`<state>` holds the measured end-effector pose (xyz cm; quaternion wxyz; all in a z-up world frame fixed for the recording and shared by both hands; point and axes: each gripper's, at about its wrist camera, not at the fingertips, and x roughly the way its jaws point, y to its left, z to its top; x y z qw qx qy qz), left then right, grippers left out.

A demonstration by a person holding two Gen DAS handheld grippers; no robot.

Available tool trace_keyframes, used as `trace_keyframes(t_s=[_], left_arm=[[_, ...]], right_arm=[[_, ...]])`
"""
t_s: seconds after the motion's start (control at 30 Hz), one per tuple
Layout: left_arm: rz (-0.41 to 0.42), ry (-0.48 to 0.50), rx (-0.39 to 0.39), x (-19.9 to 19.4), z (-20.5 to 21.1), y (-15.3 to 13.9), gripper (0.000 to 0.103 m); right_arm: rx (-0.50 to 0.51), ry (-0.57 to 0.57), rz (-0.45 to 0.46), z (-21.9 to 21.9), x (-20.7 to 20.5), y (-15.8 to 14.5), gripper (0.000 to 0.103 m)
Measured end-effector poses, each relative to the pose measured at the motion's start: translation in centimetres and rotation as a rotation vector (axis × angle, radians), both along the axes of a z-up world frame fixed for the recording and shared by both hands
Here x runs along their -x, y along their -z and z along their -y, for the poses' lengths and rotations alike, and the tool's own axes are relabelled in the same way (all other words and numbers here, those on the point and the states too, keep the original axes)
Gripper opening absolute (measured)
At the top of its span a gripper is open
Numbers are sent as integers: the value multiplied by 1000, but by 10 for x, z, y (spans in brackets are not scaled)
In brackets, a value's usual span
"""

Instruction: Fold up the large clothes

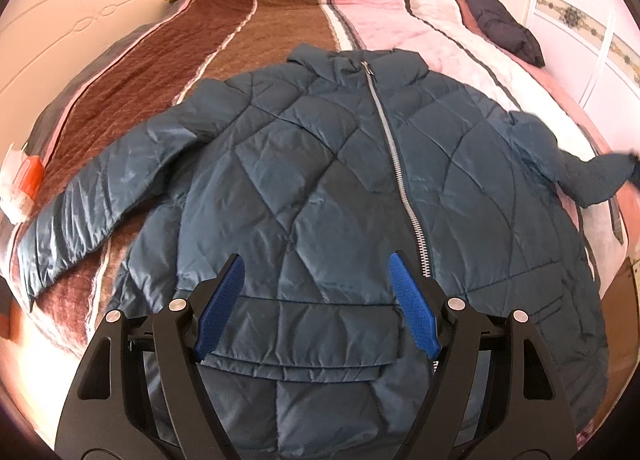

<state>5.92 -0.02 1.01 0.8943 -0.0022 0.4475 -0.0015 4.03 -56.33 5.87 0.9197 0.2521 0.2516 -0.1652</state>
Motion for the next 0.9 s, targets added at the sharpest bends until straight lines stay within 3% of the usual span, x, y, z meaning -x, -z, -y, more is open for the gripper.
trace_keyframes(t_s=[0.07, 0.2, 0.37, 0.5, 0.63, 0.83, 0.9], left_arm=[[8, -10, 11, 2, -6, -1, 74], [25, -39, 38, 7, -25, -1, 74], [49, -73, 64, 13, -47, -3, 74], [68, -114, 86, 17, -73, -4, 74], [74, -158, 103, 19, -100, -1, 74], [76, -206, 127, 22, -129, 3, 74], [75, -213, 131, 22, -134, 5, 74]], right_arm=[[105, -103, 43, -40, -10, -31, 10], [211, -320, 105, -118, -31, -71, 10], [247, -612, 126, -236, -61, -85, 10], [238, -777, 98, -319, -76, -67, 10], [237, -917, 27, -396, -88, -29, 10], [284, -986, -150, -477, -100, 45, 11], [310, -1003, -211, -486, -101, 64, 18]])
